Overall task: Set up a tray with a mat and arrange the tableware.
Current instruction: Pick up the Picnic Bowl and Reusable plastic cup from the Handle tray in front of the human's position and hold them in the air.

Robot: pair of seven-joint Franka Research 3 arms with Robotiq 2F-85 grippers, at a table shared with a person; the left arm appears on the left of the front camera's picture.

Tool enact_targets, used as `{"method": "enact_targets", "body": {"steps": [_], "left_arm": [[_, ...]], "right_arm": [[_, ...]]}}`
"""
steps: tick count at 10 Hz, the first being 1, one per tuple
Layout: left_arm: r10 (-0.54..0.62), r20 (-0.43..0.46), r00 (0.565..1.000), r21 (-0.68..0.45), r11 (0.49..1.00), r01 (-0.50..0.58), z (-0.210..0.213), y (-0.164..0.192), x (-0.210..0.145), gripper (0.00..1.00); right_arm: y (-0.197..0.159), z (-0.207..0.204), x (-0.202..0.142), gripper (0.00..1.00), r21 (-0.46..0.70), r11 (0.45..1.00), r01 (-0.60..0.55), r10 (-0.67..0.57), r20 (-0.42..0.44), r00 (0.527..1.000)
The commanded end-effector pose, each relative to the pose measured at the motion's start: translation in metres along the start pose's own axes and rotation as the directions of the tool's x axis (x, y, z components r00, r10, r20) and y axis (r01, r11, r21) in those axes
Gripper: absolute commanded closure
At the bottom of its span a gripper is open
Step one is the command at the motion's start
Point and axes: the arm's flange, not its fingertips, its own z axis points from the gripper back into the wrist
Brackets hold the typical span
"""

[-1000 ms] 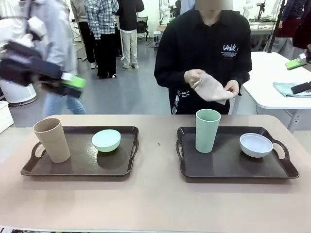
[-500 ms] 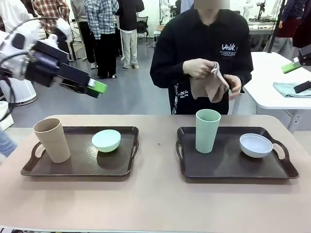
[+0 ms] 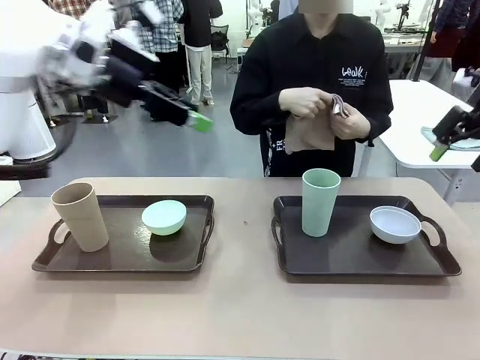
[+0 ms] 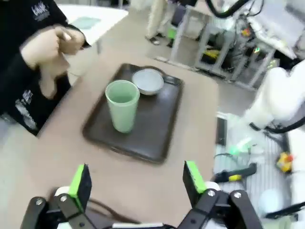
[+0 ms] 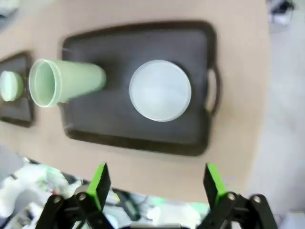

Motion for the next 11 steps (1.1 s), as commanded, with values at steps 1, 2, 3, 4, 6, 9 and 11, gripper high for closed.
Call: {"method": "enact_targets", "body": {"steps": [1,2,3,4,6,9,11], "left_arm": [[-0.352,-0.066,0.934,0.242,0.902,0.357,-0.073,0.032,-0.005,0.0],[-0.491,-0.169,0.855,0.26,0.814,0.519,-0.111,0.038,-0.015,0.0],[-0.59,-0.286,0.755,0.212,0.73,0.65,-0.151,0.043,-0.028,0.0],[-0.579,-0.37,0.727,0.146,0.736,0.661,-0.177,0.047,-0.04,0.0],[-0.558,-0.255,0.79,0.096,0.798,0.595,-0.153,0.028,-0.037,0.0],[-0.543,-0.296,0.786,0.089,0.804,0.588,-0.178,0.036,-0.058,0.0],[-0.36,-0.24,0.902,-0.087,0.933,0.349,-0.177,0.051,-0.059,0.0]], "right_arm": [[0.007,-0.004,0.009,0.0,-0.092,0.996,-0.009,-0.007,-0.172,0.985],[0.011,-0.014,0.013,0.0,-0.114,0.993,-0.012,-0.013,-0.21,0.978],[0.014,-0.026,0.016,0.0,-0.113,0.994,-0.01,-0.017,-0.237,0.971],[0.016,-0.034,0.016,0.0,-0.106,0.994,-0.003,-0.022,-0.242,0.97],[0.013,-0.036,0.009,0.0,-0.107,0.994,-0.024,-0.002,-0.232,0.973],[0.014,-0.038,0.009,0.0,-0.099,0.995,-0.025,0.001,-0.236,0.972],[0.016,-0.051,0.026,0.0,-0.111,0.993,-0.03,-0.01,-0.34,0.94]]}}
